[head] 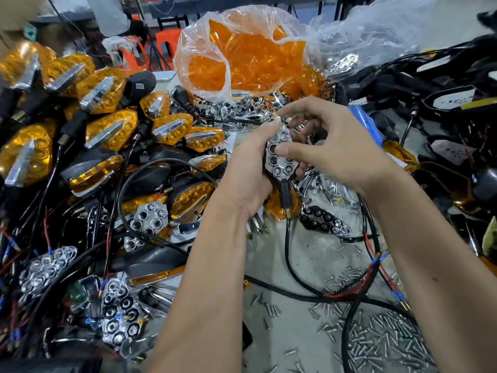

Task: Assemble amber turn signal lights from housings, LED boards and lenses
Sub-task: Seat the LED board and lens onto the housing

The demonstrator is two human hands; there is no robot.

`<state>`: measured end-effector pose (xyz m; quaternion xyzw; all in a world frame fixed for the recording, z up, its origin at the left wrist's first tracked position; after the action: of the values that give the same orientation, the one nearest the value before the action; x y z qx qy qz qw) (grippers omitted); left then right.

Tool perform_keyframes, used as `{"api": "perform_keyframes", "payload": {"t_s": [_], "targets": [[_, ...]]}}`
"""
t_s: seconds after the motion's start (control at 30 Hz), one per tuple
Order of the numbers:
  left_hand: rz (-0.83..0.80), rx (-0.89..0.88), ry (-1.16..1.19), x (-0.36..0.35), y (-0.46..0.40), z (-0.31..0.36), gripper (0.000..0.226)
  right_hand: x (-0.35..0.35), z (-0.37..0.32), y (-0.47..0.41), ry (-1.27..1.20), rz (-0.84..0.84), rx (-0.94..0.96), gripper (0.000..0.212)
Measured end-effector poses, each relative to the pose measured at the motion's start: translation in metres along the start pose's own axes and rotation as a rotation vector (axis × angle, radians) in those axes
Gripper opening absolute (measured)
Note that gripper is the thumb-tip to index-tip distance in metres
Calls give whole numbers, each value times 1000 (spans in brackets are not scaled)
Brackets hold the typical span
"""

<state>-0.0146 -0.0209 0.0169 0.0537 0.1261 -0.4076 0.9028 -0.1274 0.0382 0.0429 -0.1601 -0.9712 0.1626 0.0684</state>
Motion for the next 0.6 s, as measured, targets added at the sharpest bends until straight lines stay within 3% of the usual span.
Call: {"api": "perform_keyframes", "payload": {"t_s": [0.2,0.33,0.6], "targets": [[52,-15,33,1,0,1,31,4,-3,3,-32,82,25,50],[-43,12,41,-2,1,3,55,1,4,2,-99,6,-18,39],[-10,-3,25,-2,0,-2,40,4,14,0,-91,-3,-82,34]]}}
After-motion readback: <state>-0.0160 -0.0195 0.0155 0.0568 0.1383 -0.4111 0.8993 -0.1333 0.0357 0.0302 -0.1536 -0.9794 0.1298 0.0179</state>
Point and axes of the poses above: each hand's wrist, its own y-axis away from the middle knuckle, its own x-axis out of the back of the hand, z = x × y, the point moved 5 cm from there along -y, towards the middle knuckle, and after that the axes turned 13 degrees about -y, right-handed, at the moved point
